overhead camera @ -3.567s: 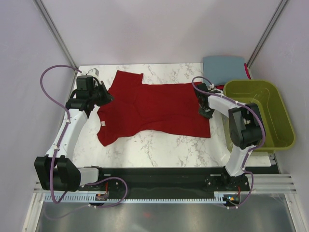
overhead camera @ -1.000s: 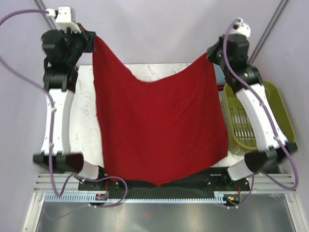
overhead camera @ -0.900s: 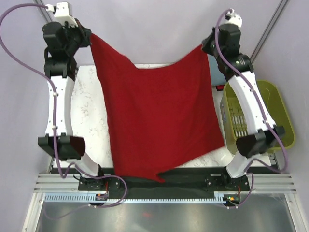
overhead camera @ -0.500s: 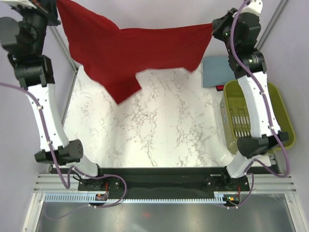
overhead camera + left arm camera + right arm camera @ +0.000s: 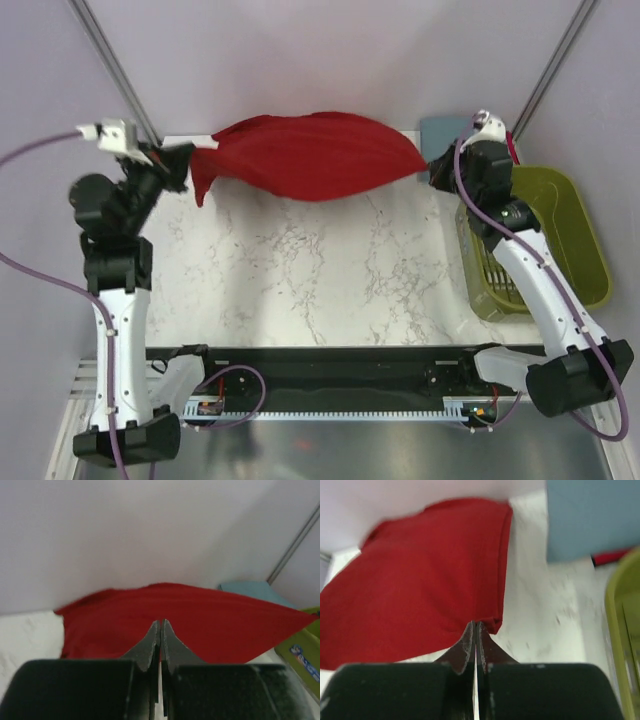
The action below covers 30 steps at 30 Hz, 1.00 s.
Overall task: Fold and stack the t-shirts
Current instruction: Flatten the tshirt out, then fold the tshirt
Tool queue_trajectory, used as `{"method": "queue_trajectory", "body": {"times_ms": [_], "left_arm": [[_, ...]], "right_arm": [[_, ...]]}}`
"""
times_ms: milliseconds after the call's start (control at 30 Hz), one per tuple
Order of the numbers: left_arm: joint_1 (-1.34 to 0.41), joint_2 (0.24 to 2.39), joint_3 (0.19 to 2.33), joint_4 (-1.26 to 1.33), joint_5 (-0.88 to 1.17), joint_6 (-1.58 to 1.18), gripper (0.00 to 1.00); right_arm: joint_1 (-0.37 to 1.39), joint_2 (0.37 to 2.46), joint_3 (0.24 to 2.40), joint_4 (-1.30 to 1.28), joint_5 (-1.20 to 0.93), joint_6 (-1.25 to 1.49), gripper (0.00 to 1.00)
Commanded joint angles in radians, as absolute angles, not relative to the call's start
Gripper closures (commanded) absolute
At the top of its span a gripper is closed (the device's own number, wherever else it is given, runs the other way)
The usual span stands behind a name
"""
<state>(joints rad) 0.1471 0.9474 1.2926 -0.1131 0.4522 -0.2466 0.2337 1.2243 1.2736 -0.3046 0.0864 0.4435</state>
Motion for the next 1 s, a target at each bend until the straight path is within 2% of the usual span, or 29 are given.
{"method": "queue_trajectory", "body": {"times_ms": [0, 33, 67, 167, 300, 467, 733, 967], "left_arm": [[0.101, 0.799, 1.030, -0.179, 0.363, -0.305, 0.98], [0.092, 0.770, 0.923, -0.225, 0.309, -0.304, 0.98], [0.071, 0.728, 0.872, -0.245, 0.194, -0.298, 0.98], [0.042, 0.674, 0.758, -0.345, 0.025, -0.273, 0.98], [0.029, 0.643, 0.675, -0.324, 0.040, -0.278, 0.98], [0.029, 0.649, 0.632, -0.313, 0.032, -0.262, 0.98], [0.031, 0.706, 0.626, -0.190, 0.057, -0.210, 0.98], [0.031, 0.894, 0.661, -0.008, 0.129, -0.065, 0.98]], "right_arm": [[0.235, 1.082, 1.116, -0.307, 0.049, 0.423, 1.00], [0.233, 1.059, 1.024, -0.328, 0.037, 0.419, 1.00], [0.235, 1.039, 0.981, -0.372, 0.005, 0.407, 1.00], [0.236, 0.971, 0.804, -0.400, 0.002, 0.405, 1.00], [0.236, 0.940, 0.661, -0.411, 0.015, 0.439, 1.00], [0.236, 0.946, 0.675, -0.511, 0.138, 0.529, 1.00], [0.236, 1.028, 0.687, -0.512, 0.242, 0.587, 1.00], [0.235, 1.192, 0.776, -0.463, 0.318, 0.574, 1.00]]}}
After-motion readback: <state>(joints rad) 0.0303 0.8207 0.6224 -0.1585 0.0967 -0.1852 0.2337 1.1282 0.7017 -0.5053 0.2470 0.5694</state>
